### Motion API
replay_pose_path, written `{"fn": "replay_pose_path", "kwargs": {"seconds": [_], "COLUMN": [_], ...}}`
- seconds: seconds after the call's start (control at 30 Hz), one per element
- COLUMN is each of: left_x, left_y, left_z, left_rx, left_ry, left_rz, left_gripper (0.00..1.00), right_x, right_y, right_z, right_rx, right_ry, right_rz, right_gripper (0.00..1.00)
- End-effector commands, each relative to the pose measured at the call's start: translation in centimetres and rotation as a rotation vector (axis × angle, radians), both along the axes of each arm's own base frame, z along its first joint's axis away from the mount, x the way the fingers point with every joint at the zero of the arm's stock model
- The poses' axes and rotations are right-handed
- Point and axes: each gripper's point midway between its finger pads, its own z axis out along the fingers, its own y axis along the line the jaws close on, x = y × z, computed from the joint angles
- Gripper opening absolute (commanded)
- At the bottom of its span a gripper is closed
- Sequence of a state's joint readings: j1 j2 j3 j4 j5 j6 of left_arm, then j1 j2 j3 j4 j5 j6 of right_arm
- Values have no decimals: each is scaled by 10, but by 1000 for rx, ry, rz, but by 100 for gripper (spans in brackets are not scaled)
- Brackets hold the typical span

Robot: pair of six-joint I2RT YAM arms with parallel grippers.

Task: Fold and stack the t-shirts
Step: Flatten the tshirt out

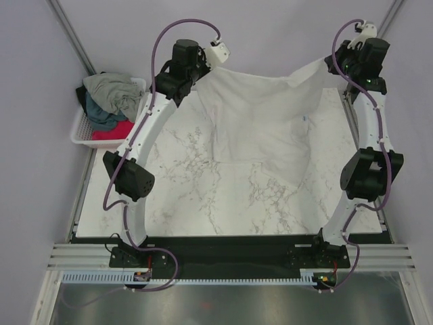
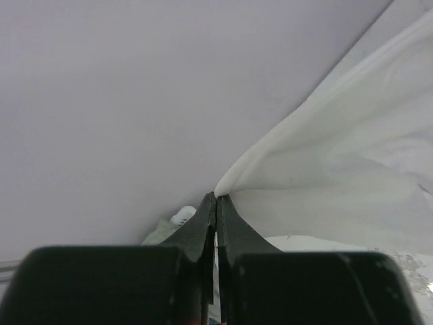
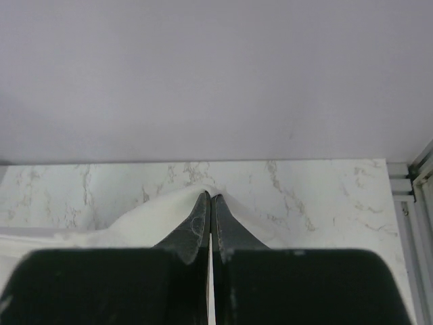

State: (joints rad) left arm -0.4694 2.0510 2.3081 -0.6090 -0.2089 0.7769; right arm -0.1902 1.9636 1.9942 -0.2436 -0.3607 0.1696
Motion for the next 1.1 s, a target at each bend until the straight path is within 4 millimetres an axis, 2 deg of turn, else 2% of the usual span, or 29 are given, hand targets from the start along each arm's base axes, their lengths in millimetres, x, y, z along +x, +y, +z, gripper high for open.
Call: {"fn": "replay_pose_path", "kwargs": {"seconds": [0.0,0.03,0.1,0.13,0.17,0.2,0.3,0.33,0.37,0.4,0.43,0.47,0.5,0.57,0.63,0.67,0.7,0.87,0.93,0.97,1.0,1.07], "left_x": [-10,-19,-27,-41,-44,-49,-82,-88,-112,-123,-133,-155,-165,-197,-217,-226,-244,-279,-285,-285,-285,-278], "left_y": [17,20,25,32,32,35,48,47,57,58,60,67,65,72,75,76,84,100,103,104,103,100], "left_z": [78,99,107,129,128,132,154,143,163,165,167,173,174,183,187,191,204,229,236,233,232,224], "left_rx": [-3,-30,-48,-66,-60,-52,-74,-82,-112,-145,-160,-177,-198,-224,-230,-234,-242,-263,-264,-257,-249,-234], "left_ry": [-202,-248,-269,-314,-324,-339,-380,-352,-392,-392,-395,-411,-412,-444,-462,-479,-518,-573,-581,-566,-562,-540], "left_rz": [-1,-13,-22,-30,-36,-43,-51,-65,-69,-82,-92,-108,-137,-167,-195,-208,-213,-219,-219,-218,-220,-219], "left_gripper": [2,2,2,2,2,2,2,2,2,2,2,2,2,2,2,2,2,2,2,2,2,2], "right_x": [-33,-51,-68,-91,-100,-126,-159,-184,-194,-204,-223,-234,-254,-277,-309,-321,-341,-389,-395,-401,-395,-393], "right_y": [5,8,10,15,15,18,19,21,21,20,22,23,27,32,36,36,38,41,41,42,39,37], "right_z": [104,129,137,161,158,181,193,209,206,210,222,226,239,249,265,270,279,307,315,323,325,334], "right_rx": [-14,-12,-6,-11,-9,-17,-43,-62,-74,-79,-86,-89,-93,-110,-141,-150,-163,-184,-183,-185,-185,-198], "right_ry": [-216,-260,-267,-315,-308,-357,-385,-426,-403,-406,-430,-432,-469,-489,-534,-542,-578,-656,-678,-701,-695,-712], "right_rz": [-23,-25,-37,-38,-44,-57,-79,-93,-104,-118,-127,-132,-134,-125,-135,-146,-154,-190,-201,-204,-211,-222], "right_gripper": [0,0,0,0,0,0,0,0,0,0,0,0,0,0,0,0,0,0,0,0,0,0]}}
